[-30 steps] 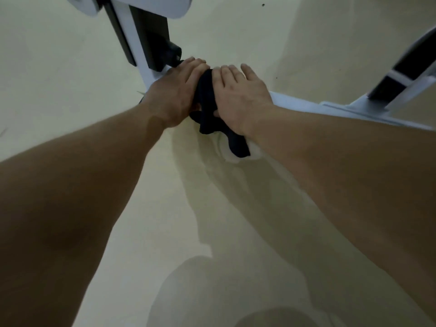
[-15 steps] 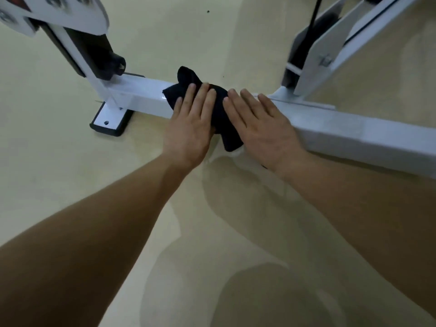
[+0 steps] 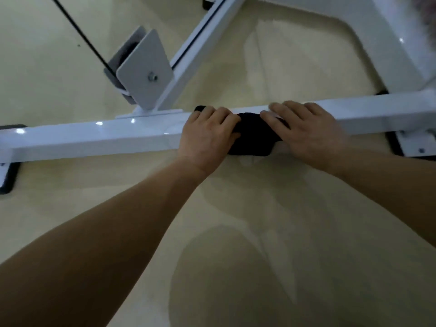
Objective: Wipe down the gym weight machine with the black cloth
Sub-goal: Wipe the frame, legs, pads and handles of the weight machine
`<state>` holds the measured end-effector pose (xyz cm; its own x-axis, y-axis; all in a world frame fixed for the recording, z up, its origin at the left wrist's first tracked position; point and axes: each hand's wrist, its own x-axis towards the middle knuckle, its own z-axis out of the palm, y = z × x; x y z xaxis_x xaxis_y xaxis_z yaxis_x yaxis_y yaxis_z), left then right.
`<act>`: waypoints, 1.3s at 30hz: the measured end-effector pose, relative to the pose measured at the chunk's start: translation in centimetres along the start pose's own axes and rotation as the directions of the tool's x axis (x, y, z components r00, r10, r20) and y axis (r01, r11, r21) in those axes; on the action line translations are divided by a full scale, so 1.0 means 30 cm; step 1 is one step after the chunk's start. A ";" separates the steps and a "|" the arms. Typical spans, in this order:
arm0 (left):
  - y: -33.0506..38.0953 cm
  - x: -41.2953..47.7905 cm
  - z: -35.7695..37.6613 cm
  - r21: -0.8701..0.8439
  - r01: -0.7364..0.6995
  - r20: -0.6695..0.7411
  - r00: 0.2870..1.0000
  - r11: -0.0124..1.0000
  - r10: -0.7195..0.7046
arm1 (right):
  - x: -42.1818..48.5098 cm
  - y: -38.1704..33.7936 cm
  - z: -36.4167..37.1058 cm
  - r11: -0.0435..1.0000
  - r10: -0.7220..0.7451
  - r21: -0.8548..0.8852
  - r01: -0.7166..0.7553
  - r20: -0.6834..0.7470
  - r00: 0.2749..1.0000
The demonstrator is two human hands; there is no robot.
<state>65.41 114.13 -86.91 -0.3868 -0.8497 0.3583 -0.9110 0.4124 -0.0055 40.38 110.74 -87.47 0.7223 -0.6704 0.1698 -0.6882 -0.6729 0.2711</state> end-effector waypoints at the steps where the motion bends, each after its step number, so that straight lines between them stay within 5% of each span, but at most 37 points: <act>1: 0.057 0.040 0.003 -0.020 -0.018 0.000 1.000 1.000 0.018 | -0.046 0.039 -0.023 0.997 0.076 0.013 -0.077 0.033 0.997; 8: 0.426 0.246 0.022 -0.237 -0.088 0.024 0.995 0.967 0.096 | -0.328 0.228 -0.160 0.842 0.473 0.094 -0.532 0.345 0.811; 15: 0.738 0.430 -0.061 -0.362 -0.223 0.092 0.958 0.905 0.273 | -0.619 0.419 -0.341 0.697 0.409 0.191 -0.691 0.686 0.602; 19: 0.844 0.504 -0.167 -0.435 -0.247 0.181 0.918 0.866 0.353 | -0.707 0.497 -0.467 0.612 0.413 0.213 -0.762 0.736 0.537; 27: 0.882 0.678 -0.410 -0.431 -0.206 0.213 0.923 0.879 0.321 | -0.729 0.597 -0.686 0.383 0.509 0.417 -0.824 0.649 0.565; 30: 0.885 0.736 -0.530 -0.461 -0.195 0.091 0.960 0.865 0.265 | -0.714 0.619 -0.757 0.157 0.634 0.577 -0.802 0.563 0.530; 33: 0.897 0.775 -0.636 -0.546 -0.161 -0.081 0.987 0.822 0.139 | -0.675 0.630 -0.826 -0.098 0.773 0.790 -0.605 0.444 0.454; 35: 0.905 0.810 -0.693 -0.594 -0.165 -0.170 0.982 0.787 0.078 | -0.636 0.650 -0.875 -0.124 0.865 0.878 -0.463 0.324 0.383; 39: 0.937 0.899 -0.796 -0.718 -0.131 -0.308 0.940 0.683 -0.143 | -0.529 0.720 -1.003 0.011 0.982 0.953 -0.303 0.047 0.182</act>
<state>32.78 110.65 -55.12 -0.1890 -0.7569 0.6255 -0.4691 0.6292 0.6197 16.08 116.26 -55.82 -0.5474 -0.7978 0.2527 -0.2904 -0.1022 -0.9514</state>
